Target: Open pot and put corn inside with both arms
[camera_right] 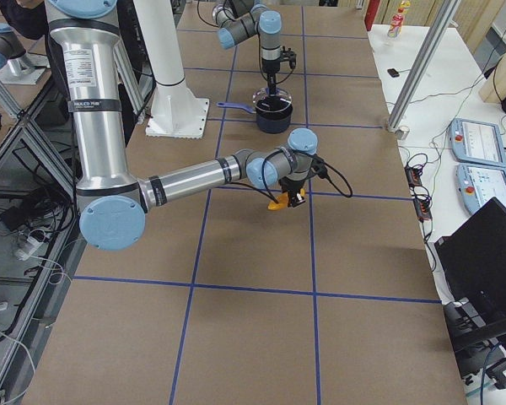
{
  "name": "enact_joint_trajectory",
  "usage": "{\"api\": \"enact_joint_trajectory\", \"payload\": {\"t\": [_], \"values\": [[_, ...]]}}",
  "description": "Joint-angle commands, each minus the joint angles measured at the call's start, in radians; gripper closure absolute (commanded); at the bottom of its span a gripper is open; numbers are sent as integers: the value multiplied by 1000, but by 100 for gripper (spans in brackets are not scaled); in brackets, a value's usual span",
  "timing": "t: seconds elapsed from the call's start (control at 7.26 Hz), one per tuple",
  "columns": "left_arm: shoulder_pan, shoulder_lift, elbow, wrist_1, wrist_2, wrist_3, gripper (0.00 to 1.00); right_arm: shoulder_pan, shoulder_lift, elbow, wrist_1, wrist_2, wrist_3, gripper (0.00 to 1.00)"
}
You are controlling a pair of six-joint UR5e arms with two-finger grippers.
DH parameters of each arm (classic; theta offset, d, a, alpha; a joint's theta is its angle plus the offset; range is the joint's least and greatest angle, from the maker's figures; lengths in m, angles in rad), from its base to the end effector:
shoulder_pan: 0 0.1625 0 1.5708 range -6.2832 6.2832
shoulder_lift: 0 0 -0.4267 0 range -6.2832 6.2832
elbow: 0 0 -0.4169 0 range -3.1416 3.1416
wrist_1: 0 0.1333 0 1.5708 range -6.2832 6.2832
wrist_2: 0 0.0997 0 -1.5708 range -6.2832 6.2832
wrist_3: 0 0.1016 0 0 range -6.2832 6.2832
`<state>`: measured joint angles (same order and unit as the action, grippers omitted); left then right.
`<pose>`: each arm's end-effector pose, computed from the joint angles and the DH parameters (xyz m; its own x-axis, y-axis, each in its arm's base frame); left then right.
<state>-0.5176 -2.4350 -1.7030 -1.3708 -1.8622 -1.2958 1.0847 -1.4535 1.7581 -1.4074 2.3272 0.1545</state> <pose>0.5484 -0.4320 0.0863 0.6651 -0.0794 -0.7425 0.1193 0.9929 0.0008 -0.2101 -0.5336 0.4822 0.5567 -0.4848 0.6746 0.3353 0.8741 0.3515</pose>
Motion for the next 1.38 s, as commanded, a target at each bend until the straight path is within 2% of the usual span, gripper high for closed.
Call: {"api": "enact_joint_trajectory", "payload": {"t": [0.0, 0.28, 0.55, 0.69, 0.83, 0.96, 1.24], "values": [[-51, 138, -152, 12, -12, 116, 48, -6, 120, 32, -143, -2, 58, 82], [-113, 229, -211, 3, -69, 229, 48, -54, 267, 32, -241, -5, 195, 82], [-168, 290, -224, -13, -71, 323, 48, -119, 346, 32, -243, -15, 356, 82], [-186, 351, -224, -83, -90, 354, 48, -149, 381, 32, -243, -35, 429, 82], [-224, 444, -216, -203, -139, 393, 48, -182, 412, 32, -243, -60, 497, 82], [-266, 506, -211, -249, -188, 453, 48, -216, 438, 34, -245, -93, 554, 81], [-317, 588, -210, -254, -210, 579, 48, -307, 499, 32, -246, -181, 698, 80]]}}
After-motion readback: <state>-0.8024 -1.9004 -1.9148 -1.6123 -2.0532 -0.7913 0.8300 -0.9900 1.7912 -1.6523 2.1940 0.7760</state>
